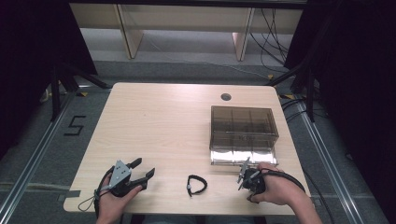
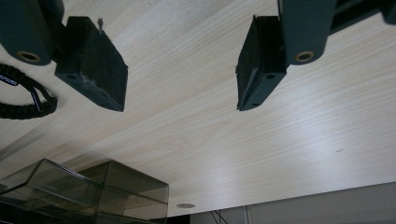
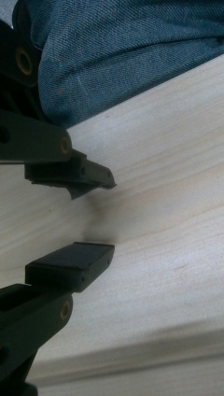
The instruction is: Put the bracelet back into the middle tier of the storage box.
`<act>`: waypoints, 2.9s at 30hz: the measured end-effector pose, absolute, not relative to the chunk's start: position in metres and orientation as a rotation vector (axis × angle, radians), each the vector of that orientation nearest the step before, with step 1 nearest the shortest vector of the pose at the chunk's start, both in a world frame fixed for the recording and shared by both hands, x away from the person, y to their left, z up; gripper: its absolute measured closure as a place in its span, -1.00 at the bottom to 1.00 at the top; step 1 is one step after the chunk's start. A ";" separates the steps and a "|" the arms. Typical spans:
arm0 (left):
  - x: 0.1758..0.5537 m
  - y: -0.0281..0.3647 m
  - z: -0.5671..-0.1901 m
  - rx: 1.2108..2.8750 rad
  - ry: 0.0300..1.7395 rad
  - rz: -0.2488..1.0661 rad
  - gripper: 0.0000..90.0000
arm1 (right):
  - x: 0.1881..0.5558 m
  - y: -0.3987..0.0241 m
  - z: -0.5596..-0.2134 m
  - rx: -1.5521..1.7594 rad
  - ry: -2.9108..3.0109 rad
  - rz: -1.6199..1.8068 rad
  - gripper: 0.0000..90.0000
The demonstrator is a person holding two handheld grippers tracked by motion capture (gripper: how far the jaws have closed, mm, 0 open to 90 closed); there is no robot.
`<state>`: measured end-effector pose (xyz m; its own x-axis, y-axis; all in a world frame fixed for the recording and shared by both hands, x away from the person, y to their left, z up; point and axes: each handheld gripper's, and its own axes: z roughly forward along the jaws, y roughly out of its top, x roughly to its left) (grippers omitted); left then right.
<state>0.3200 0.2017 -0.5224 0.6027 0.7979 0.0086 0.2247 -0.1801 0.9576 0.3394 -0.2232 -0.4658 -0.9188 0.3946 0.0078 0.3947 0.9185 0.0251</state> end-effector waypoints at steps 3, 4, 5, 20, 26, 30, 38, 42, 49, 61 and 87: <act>0.320 0.202 -0.522 1.713 0.850 0.640 -0.26 | 0.340 -0.222 -0.466 -0.632 -3.072 -0.038 0.37; 0.320 0.202 -0.522 1.714 0.852 0.640 -0.26 | 0.340 -0.220 -0.466 -0.636 -3.080 -0.032 0.37; 0.320 0.202 -0.522 1.716 0.844 0.644 -0.26 | 0.340 -0.219 -0.466 -0.638 -3.076 -0.041 0.37; 0.318 0.202 -0.522 1.715 0.878 0.634 -0.26 | 0.351 -0.186 -0.462 -0.530 -3.112 -0.085 0.39; 0.318 0.202 -0.522 1.719 0.872 0.637 -0.25 | 0.355 -0.173 -0.461 -0.538 -3.113 -0.083 0.40; 0.318 0.202 -0.522 1.720 0.873 0.638 -0.25 | 0.361 -0.167 -0.462 -0.476 -3.118 -0.104 0.41; 0.319 0.202 -0.522 1.710 0.858 0.637 -0.25 | 0.366 -0.154 -0.460 -0.464 -3.122 -0.118 0.43; 0.319 0.202 -0.522 1.710 0.858 0.637 -0.25 | 0.369 -0.147 -0.459 -0.465 -3.119 -0.111 0.43; 0.319 0.202 -0.523 1.709 0.854 0.636 -0.25 | 0.373 -0.135 -0.459 -0.439 -3.118 -0.117 0.43; 0.319 0.202 -0.523 1.709 0.855 0.636 -0.25 | 0.377 -0.118 -0.463 -0.410 -3.101 -0.115 0.44; 0.320 0.202 -0.522 1.710 0.852 0.634 -0.25 | 0.391 -0.087 -0.459 -0.429 -3.086 -0.135 0.48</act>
